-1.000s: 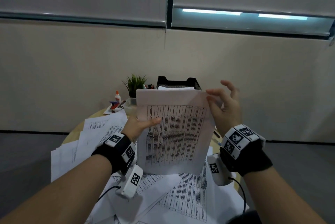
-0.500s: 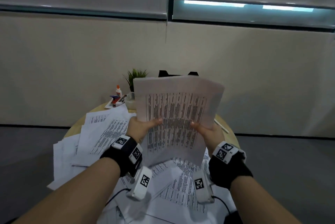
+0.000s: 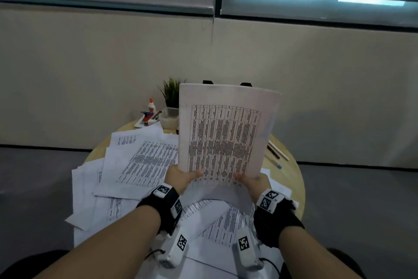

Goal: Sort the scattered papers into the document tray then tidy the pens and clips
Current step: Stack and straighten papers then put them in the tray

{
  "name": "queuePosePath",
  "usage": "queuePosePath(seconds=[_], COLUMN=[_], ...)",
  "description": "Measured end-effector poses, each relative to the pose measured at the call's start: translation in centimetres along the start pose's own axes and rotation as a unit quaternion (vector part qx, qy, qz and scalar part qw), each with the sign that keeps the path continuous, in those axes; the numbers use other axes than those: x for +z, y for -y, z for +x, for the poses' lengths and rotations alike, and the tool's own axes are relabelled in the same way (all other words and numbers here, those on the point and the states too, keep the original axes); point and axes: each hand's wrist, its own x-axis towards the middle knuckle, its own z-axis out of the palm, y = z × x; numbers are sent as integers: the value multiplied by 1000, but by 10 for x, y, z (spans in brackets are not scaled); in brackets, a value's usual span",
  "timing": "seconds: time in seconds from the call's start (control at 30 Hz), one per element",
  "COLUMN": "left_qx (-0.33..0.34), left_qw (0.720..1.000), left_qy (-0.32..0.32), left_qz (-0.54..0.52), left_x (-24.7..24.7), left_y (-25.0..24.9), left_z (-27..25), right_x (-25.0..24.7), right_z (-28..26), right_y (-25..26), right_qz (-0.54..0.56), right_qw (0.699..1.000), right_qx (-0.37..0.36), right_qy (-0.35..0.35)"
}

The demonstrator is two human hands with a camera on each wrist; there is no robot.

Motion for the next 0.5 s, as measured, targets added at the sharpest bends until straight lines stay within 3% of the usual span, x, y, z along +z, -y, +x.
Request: queuePosePath(seconds=[0.3,0.4,0.5], left_qx=[-82,-151,-170], left_qw=[996,987,979], left_qy=[16,37,87], left_qz=[19,38,72], left_x=[-13,-17,-18], left_y=[6,14,45], left_z=[0,-10,-1], right_x=[1,1,2], right_z=[-1,-8,-16], right_y=[4,-8,-24], right_qz=[-90,-128,-148], right_qw=[995,989,978], right_qx=[31,63,126], right_qy=[28,46,71])
